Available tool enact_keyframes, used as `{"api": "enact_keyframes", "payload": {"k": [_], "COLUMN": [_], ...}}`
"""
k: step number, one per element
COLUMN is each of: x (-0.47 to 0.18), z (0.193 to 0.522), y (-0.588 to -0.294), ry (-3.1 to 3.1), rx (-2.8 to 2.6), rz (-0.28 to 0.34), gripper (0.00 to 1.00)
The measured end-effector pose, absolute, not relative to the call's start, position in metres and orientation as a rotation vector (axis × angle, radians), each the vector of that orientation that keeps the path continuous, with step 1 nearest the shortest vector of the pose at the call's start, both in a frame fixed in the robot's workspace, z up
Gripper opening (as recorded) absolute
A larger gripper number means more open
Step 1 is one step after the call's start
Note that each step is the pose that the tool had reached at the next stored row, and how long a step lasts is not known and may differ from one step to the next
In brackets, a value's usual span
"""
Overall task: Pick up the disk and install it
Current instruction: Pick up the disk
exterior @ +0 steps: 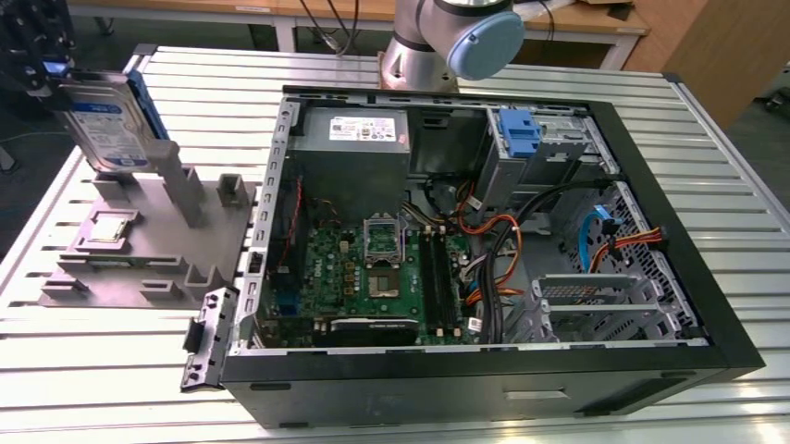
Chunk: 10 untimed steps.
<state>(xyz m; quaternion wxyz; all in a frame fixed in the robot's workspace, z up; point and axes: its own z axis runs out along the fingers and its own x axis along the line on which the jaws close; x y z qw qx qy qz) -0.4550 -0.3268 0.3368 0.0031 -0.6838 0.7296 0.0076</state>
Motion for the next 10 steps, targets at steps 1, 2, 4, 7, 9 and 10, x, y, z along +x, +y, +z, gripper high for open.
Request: {"api": "enact_keyframes", "payload": {"k": [1,2,4,7,9,10], "x": [-0.4550,-0.4550,-0.4550,-0.4550,-0.4550,-0.4550], "z": [0.3372,0.3375,0.3381,0.3390,0.3396,0.3401], "y": [-0.3268,-0.3268,-0.3268,-0.3268,-0.3268,-0.3268], "ry": [2.288,2.288,2.288,2.288,2.288,2.288], "rx": [-2.144,-2.144,-2.144,-2.144,-2.144,-2.144], "rz": [0.024,0.024,0.024,0.024,0.024,0.024], "gripper": [0.37,0.37,0.37,0.37,0.37,0.37]}}
